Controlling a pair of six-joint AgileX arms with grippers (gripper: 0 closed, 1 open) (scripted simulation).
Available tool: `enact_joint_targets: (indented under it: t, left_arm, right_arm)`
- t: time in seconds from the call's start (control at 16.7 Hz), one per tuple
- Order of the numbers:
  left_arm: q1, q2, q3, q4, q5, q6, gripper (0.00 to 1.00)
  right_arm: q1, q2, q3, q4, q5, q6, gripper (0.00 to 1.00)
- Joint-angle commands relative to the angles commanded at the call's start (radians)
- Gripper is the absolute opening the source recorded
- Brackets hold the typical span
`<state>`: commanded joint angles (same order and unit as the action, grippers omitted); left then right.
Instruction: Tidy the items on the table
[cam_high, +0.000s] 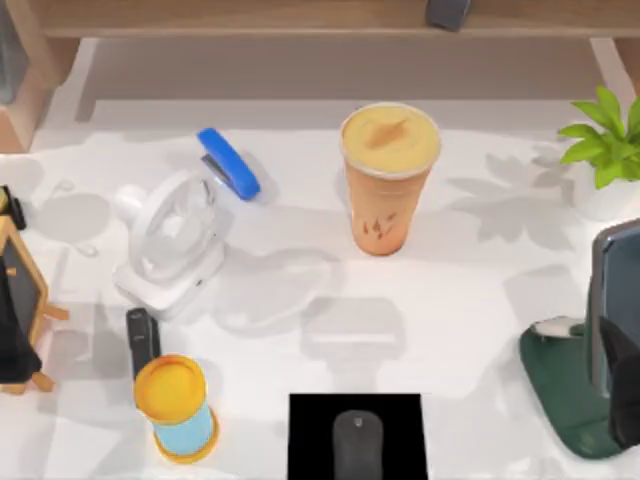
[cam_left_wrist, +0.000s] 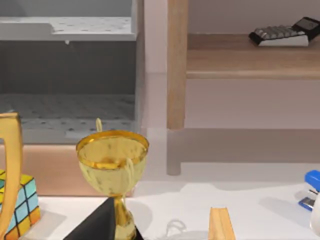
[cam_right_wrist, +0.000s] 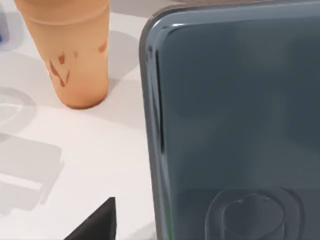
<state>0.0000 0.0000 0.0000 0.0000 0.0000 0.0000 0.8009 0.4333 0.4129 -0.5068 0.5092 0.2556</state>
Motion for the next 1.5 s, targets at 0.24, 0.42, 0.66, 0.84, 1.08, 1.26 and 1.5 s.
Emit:
enact_joint_targets:
  t: [0.24, 0.42, 0.66, 0.84, 1.08, 1.26, 1.5]
  left_arm:
    - [0.000, 0.000, 0.000, 0.000, 0.000, 0.000, 1.00]
    - [0.000, 0.000, 0.000, 0.000, 0.000, 0.000, 1.00]
    - [0.000, 0.000, 0.000, 0.000, 0.000, 0.000, 1.00]
    - [0.000, 0.000, 0.000, 0.000, 0.000, 0.000, 1.00]
    - [0.000, 0.000, 0.000, 0.000, 0.000, 0.000, 1.00]
    - [0.000, 0.000, 0.000, 0.000, 0.000, 0.000, 1.00]
    - [0.000, 0.000, 0.000, 0.000, 0.000, 0.000, 1.00]
  right_arm:
    - [-0.069, -0.049, 0.011, 0.062, -0.063, -0.030, 1.00]
    - [-0.223, -0.136, 0.013, 0.190, -0.189, -0.093, 1.00]
    - [-0.466, -0.270, -0.058, 0.365, -0.362, -0.181, 1.00]
    - [-0.629, -0.354, -0.174, 0.454, -0.450, -0.226, 1.00]
    - [-0.771, -0.420, -0.354, 0.505, -0.501, -0.253, 1.00]
    - [-0.801, -0.433, -0.413, 0.507, -0.509, -0.256, 1.00]
    - [-0.801, -0.433, -0.413, 0.507, -0.509, -0.256, 1.00]
